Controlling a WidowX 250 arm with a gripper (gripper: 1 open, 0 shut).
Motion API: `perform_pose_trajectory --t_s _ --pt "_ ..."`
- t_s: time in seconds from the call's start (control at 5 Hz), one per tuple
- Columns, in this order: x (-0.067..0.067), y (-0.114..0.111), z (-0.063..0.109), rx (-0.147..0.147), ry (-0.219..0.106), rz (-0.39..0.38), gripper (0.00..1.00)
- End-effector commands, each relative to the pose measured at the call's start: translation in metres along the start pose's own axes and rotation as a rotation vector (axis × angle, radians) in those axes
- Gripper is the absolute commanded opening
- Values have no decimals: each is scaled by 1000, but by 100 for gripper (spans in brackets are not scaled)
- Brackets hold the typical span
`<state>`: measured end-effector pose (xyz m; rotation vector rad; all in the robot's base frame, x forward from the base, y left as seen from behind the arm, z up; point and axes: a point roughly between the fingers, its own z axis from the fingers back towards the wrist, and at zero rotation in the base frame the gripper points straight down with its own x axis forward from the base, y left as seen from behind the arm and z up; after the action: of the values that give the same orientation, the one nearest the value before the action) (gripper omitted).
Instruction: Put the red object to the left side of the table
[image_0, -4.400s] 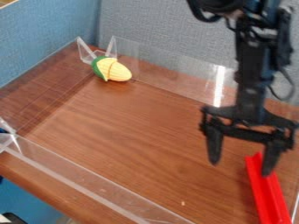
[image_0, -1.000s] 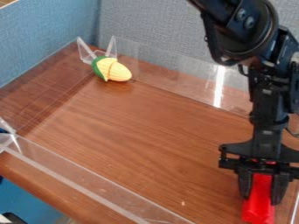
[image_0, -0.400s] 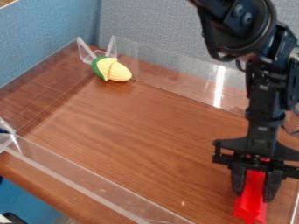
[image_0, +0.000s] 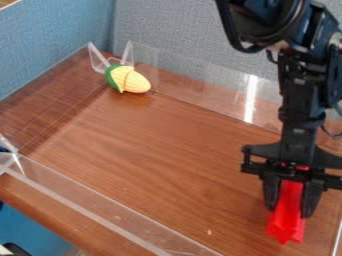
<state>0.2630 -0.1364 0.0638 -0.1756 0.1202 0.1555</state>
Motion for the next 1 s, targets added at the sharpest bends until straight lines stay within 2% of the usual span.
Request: perform_pose_trajectory --t_s 0.0,0.8 --pt "3 0 26 -30 -65 -7 0" --pt "-1 6 41 -12 -87 -27 0"
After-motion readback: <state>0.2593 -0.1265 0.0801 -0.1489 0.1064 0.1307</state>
